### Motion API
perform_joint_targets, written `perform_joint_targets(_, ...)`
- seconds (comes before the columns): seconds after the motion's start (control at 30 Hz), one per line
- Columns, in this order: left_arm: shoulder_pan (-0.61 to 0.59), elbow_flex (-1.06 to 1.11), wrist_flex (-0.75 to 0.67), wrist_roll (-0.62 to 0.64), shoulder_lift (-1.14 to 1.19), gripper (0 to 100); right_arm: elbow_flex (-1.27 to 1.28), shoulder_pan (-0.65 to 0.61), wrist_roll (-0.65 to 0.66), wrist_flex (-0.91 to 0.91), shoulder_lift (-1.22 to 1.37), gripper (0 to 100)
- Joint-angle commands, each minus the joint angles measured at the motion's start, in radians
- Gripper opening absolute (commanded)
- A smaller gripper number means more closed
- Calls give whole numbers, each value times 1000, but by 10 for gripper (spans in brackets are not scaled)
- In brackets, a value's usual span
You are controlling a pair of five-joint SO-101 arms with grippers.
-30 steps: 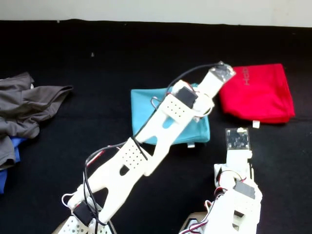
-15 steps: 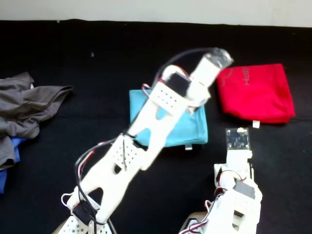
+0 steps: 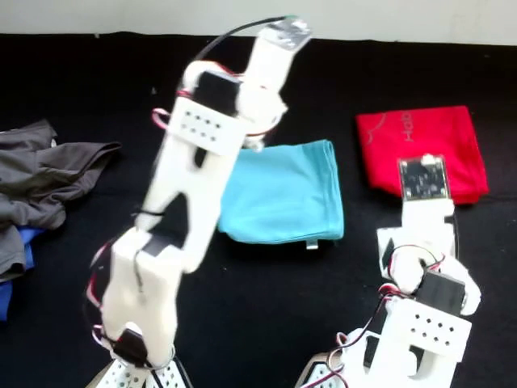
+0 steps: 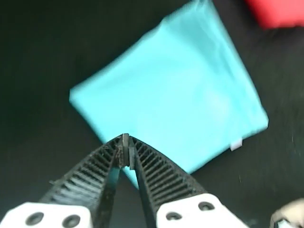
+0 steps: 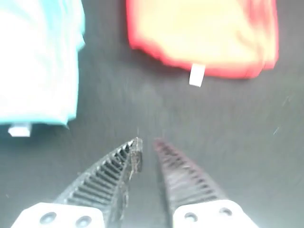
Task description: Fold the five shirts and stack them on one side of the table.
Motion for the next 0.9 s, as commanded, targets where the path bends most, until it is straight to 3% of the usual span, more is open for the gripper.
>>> perform_joint_targets(0.0, -50, 512, -44, 6, -286, 10, -93, -90, -43, -44, 45, 200)
perform_joint_targets(0.2, -268, 1265, -470, -35, -619, 11, -285, -234, -232, -90, 369, 202)
perform_joint_targets(0.33, -414, 1612, -710, -120, -753, 10, -487, -337, -330, -31, 661, 223)
perform_joint_targets(0.5, -578, 1810, -844, -193, -774, 10, -731, -403, -468, 41, 1026, 384)
perform_joint_targets(0.63, -659, 1896, -962, -195, -774, 11, -931, -414, -552, 91, 1273, 385)
perform_joint_targets(0.87, -667, 1994, -1106, -189, -774, 10, -1231, -421, -643, 189, 1584, 385)
